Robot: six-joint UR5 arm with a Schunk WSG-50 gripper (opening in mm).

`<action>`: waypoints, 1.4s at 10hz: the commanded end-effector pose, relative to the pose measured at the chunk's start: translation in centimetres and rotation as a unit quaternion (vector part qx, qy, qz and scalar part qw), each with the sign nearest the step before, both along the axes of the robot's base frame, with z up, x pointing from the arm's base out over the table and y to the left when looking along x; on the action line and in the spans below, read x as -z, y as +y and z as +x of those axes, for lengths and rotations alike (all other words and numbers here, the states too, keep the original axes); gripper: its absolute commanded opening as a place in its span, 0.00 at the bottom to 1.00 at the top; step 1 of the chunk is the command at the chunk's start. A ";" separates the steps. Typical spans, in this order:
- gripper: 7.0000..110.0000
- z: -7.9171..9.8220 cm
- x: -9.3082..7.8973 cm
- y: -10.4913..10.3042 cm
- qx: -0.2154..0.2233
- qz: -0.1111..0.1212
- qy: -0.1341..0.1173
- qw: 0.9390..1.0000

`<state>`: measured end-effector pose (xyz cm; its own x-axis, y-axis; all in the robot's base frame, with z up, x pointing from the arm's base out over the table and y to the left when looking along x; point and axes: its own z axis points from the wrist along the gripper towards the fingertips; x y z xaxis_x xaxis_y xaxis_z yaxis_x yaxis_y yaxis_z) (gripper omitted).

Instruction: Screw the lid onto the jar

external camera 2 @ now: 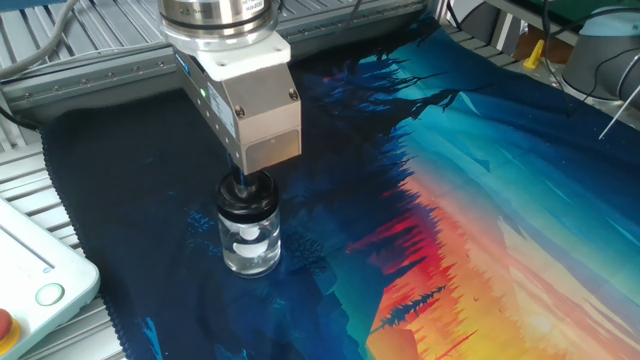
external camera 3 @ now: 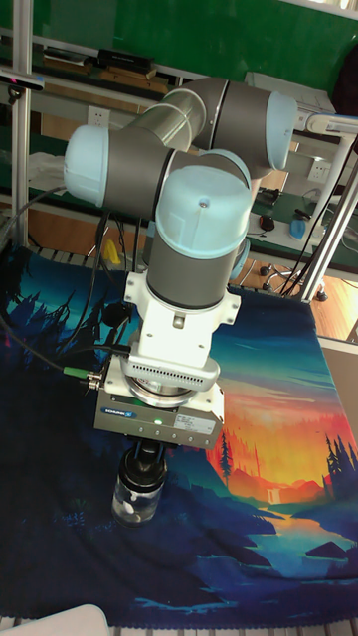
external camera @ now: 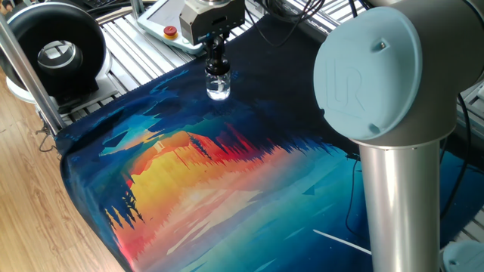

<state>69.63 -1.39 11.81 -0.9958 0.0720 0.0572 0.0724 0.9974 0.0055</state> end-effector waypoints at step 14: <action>0.15 0.1 0.1 0.0 -0.013 0.008 -0.002 1.000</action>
